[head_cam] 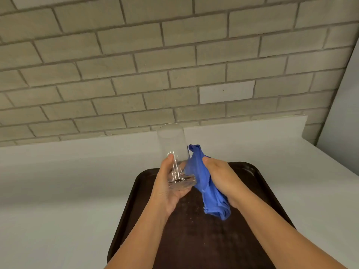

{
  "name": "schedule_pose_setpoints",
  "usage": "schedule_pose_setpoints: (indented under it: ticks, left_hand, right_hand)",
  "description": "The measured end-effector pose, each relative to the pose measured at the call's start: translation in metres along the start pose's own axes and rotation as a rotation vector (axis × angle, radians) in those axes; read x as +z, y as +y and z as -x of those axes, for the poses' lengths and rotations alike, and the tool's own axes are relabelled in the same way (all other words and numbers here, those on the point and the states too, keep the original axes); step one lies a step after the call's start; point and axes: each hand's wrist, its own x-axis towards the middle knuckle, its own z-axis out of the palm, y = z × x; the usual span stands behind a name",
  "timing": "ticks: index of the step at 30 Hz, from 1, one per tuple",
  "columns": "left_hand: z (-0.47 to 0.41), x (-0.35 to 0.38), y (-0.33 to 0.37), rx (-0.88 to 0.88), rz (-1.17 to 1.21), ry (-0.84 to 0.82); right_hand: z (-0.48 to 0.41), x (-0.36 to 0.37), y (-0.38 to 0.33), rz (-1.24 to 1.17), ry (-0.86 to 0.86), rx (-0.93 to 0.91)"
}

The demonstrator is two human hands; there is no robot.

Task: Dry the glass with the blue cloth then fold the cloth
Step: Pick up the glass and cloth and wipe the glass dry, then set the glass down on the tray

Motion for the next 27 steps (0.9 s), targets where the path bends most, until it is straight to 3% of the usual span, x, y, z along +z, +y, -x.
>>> schedule_pose_setpoints:
  ticks: [4,10,14,18,23,27]
  left_hand:
    - [-0.008,-0.002,0.001,-0.048,0.155,0.089]
    - [-0.014,-0.014,-0.001,-0.063,0.180,0.081]
    - [-0.016,-0.021,-0.009,-0.073,0.108,0.039]
    - [-0.016,-0.025,-0.018,-0.028,-0.136,0.052]
    - [-0.018,-0.028,-0.034,0.108,-0.501,0.158]
    - [-0.024,-0.024,-0.049,0.202,-0.589,0.185]
  right_hand:
    - [0.001,-0.029,0.006,-0.430,0.017,0.206]
    - [0.000,-0.071,0.010,-0.775,0.145,0.158]
    - [0.004,-0.085,0.015,-0.844,0.157,0.112]
    - [0.010,-0.091,0.025,-0.884,0.164,0.137]
    - [0.017,-0.098,0.035,-0.893,0.170,0.159]
    - [0.022,-0.100,0.043,-0.902,0.155,0.183]
